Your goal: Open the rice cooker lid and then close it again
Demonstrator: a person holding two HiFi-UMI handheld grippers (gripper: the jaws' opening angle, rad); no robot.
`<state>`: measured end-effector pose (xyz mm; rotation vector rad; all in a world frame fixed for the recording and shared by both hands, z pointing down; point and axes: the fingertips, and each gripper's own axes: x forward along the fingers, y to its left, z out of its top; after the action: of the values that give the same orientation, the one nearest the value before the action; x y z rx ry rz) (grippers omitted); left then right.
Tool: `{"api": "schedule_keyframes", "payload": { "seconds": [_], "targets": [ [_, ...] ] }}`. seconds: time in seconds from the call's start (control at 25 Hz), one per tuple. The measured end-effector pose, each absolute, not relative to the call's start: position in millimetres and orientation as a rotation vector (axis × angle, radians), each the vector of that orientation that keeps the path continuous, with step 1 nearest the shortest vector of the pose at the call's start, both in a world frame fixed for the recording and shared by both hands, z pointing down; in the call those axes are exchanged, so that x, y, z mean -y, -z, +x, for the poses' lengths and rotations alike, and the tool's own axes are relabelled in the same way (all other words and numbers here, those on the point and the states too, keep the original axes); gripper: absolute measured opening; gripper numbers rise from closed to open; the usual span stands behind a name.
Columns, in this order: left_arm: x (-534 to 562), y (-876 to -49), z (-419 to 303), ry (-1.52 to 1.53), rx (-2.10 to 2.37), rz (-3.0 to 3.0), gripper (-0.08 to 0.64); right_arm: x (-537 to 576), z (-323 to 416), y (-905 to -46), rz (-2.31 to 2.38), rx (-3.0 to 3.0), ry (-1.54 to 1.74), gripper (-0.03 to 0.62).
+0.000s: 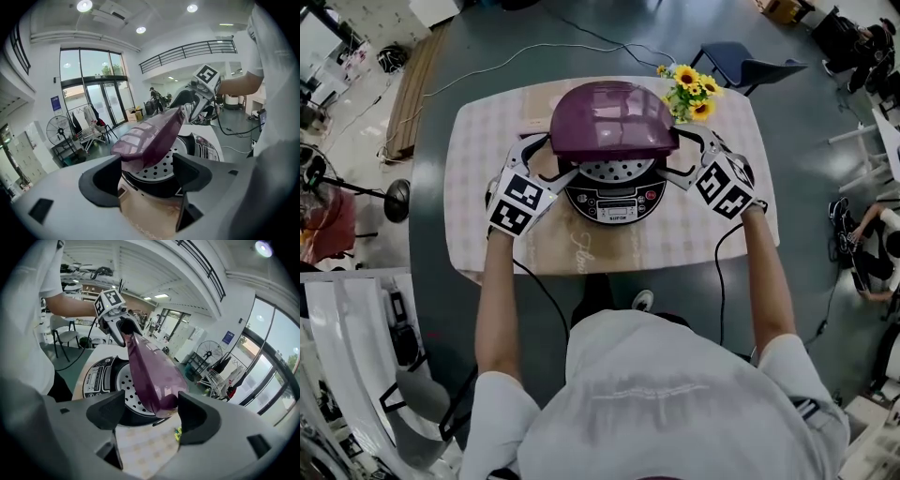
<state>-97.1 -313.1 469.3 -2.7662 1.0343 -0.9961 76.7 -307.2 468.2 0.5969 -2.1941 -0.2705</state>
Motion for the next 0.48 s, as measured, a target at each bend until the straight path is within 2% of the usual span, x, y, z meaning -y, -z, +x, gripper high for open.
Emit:
{"api": "schedule_keyframes", "payload": {
  "seconds": [0.48],
  "targets": [
    [283.1,-512.7,-90.7,1.131,-0.982,-2.86,0.385,281.5,79.4,-515.2,0.488,2.141,0.245,0.357]
  ]
}}
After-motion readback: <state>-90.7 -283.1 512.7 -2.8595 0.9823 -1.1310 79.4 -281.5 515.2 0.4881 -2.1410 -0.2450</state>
